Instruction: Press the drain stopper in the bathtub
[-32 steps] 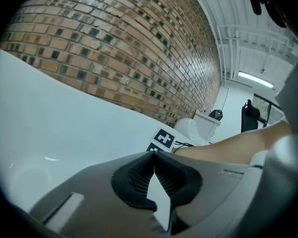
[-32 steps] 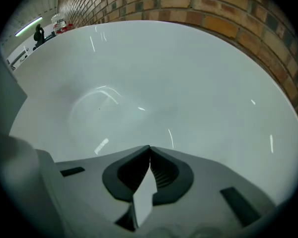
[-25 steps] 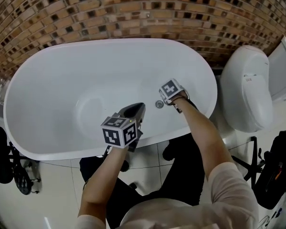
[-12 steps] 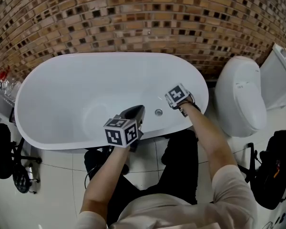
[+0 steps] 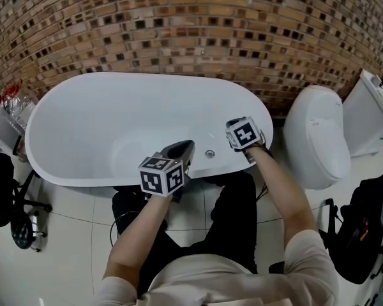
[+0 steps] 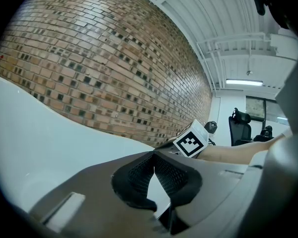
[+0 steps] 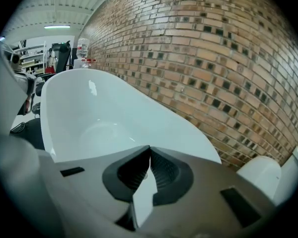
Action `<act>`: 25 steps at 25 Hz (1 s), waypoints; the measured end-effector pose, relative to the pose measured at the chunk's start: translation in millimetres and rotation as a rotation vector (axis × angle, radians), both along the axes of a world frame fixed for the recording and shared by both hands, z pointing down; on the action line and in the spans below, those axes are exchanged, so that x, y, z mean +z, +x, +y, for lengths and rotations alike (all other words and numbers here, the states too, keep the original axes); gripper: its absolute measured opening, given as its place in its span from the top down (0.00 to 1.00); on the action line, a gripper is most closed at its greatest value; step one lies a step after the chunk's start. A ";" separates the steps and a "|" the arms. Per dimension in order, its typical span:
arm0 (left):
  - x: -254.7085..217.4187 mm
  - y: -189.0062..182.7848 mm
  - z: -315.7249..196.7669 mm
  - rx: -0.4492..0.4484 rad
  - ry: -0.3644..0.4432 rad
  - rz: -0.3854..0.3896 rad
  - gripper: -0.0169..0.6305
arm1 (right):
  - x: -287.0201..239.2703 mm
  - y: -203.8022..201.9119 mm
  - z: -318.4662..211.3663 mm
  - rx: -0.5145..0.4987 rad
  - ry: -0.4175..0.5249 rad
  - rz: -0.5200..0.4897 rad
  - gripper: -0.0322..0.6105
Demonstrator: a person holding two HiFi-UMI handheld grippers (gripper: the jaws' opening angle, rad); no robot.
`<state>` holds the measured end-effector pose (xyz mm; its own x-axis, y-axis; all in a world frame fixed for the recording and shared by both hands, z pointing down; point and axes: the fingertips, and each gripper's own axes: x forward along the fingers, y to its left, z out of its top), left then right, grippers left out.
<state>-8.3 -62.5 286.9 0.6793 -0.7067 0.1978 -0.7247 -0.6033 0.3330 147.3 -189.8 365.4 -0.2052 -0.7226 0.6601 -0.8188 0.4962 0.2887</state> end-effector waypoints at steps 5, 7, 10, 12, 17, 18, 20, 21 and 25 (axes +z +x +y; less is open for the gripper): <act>-12.0 -1.8 16.5 0.001 0.017 0.040 0.96 | -21.2 -18.1 34.6 -0.028 0.059 -0.072 0.93; -15.9 -0.5 22.6 0.002 0.028 0.045 0.96 | -23.7 -18.5 46.1 -0.031 0.070 -0.081 0.93; -21.3 0.9 31.5 0.004 0.045 0.046 0.96 | -31.5 -20.6 60.4 -0.032 0.103 -0.114 0.93; -25.2 -1.4 37.9 0.000 0.059 0.047 0.96 | -40.1 -24.5 70.2 -0.032 0.129 -0.144 0.93; -30.9 -8.6 52.7 -0.014 0.089 0.036 0.96 | -49.9 -20.3 92.1 0.000 0.163 -0.222 0.93; -30.6 -9.1 55.7 -0.014 0.093 0.027 0.96 | -50.7 -21.0 97.7 0.002 0.165 -0.244 0.93; -29.4 -8.9 61.3 -0.009 0.102 0.004 0.96 | -51.0 -22.9 108.5 0.002 0.170 -0.282 0.93; -28.8 -8.5 63.6 -0.006 0.105 -0.008 0.96 | -51.5 -23.7 113.0 0.002 0.176 -0.295 0.93; -26.5 -8.2 69.5 -0.001 0.116 -0.037 0.96 | -56.6 -27.3 126.2 -0.005 0.216 -0.315 0.93</act>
<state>-16.5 7.0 260.3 0.6725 -0.7268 0.1398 -0.7357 -0.6358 0.2336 120.1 -63.6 308.8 -0.3776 -0.8370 0.3962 -0.8819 0.4554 0.1216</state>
